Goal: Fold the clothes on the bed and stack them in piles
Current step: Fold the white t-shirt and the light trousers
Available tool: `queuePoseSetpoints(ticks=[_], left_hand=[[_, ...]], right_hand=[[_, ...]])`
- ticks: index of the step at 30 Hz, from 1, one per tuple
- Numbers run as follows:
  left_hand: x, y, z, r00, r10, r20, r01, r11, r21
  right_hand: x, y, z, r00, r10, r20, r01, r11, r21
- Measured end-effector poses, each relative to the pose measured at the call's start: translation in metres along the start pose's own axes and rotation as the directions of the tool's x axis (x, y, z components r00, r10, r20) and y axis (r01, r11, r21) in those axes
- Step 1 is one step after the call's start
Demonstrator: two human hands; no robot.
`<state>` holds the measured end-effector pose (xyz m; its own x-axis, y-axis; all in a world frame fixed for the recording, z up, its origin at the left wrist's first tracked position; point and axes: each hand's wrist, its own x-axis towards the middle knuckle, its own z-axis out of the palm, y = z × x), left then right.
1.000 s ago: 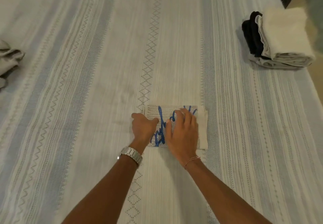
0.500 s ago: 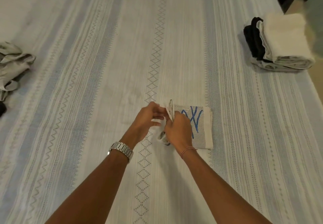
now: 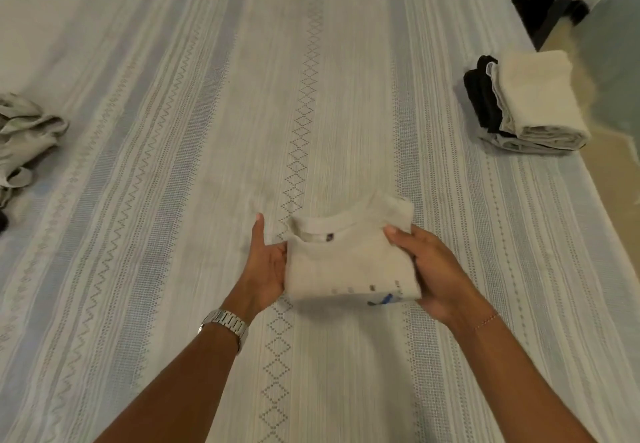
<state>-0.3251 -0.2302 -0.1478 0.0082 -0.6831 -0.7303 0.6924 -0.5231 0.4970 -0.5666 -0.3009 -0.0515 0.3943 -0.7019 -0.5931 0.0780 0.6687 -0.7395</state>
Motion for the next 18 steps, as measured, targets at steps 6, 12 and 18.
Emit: queuePoseSetpoints(ticks=[6,12,18], left_hand=[[0.007,-0.026,0.006,0.964,0.132,-0.233,-0.007,0.882,0.471],[0.015,-0.047,0.005,0.844,0.459,-0.279,-0.190,0.741,0.644],[0.021,-0.044,0.003,0.751,0.620,-0.227,-0.276,0.607,0.745]], right_hand=[[0.045,0.069,-0.085,0.945,0.032,-0.326,-0.174,0.892,-0.416],[0.051,0.091,-0.081,0.867,-0.249,-0.431,-0.116,0.741,-0.661],[0.068,0.097,-0.085,0.786,-0.465,-0.406,-0.006,0.652,-0.758]])
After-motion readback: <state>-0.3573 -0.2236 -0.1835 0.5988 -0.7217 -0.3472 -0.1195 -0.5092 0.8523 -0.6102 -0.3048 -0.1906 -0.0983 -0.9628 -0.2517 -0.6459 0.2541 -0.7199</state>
